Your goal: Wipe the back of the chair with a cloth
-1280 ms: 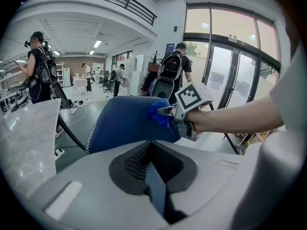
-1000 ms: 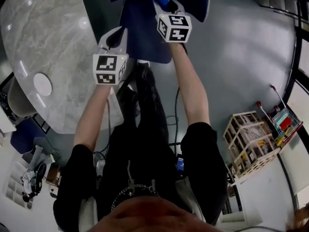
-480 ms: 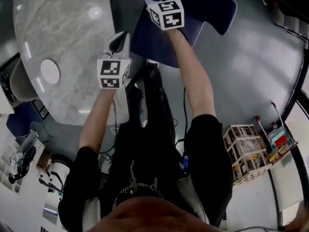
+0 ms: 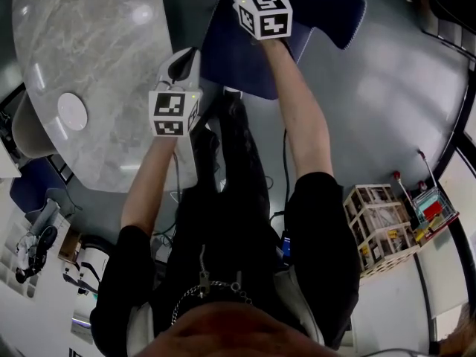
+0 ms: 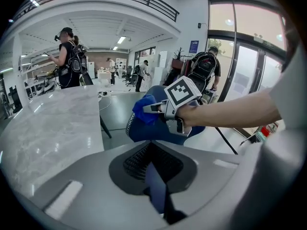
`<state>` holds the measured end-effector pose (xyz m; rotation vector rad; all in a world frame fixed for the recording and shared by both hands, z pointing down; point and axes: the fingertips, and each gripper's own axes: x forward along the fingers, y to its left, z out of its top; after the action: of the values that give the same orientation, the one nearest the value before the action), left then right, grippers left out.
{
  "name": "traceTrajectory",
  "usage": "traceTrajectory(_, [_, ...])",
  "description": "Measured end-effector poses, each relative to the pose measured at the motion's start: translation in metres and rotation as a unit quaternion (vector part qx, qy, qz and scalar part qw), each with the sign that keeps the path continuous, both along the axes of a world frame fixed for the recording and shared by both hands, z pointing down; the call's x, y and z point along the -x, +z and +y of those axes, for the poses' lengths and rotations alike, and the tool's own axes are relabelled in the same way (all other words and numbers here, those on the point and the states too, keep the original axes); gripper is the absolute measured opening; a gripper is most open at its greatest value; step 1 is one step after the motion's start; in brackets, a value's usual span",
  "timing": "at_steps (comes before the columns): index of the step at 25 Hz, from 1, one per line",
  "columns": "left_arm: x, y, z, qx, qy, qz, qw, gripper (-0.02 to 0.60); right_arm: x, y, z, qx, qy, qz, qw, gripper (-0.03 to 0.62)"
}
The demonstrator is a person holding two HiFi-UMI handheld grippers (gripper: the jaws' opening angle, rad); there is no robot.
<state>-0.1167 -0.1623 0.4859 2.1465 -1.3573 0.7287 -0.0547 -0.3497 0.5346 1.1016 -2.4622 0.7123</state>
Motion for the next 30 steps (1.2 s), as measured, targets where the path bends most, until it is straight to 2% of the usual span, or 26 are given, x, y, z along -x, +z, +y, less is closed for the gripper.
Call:
traceTrajectory(6, [-0.012, -0.002, 0.001, -0.005, 0.031, -0.007, 0.9995, 0.011, -0.027, 0.014, -0.002, 0.016, 0.027, 0.007, 0.999, 0.144])
traceTrajectory(16, [-0.029, 0.009, -0.001, 0.004, 0.051, 0.002, 0.9987, 0.011, -0.076, 0.026, -0.004, 0.015, 0.076, 0.04, 0.996, 0.146])
traceTrajectory(21, [-0.042, 0.013, 0.001, 0.01, 0.063, 0.007, 0.9979, 0.011, -0.102, 0.028, 0.001, 0.006, 0.099, 0.058, 0.993, 0.146])
traceTrajectory(30, [-0.05, 0.016, 0.001, 0.009, 0.081, 0.007, 0.9966, 0.011, -0.162, 0.037, 0.014, 0.019, 0.16, 0.071, 0.984, 0.147])
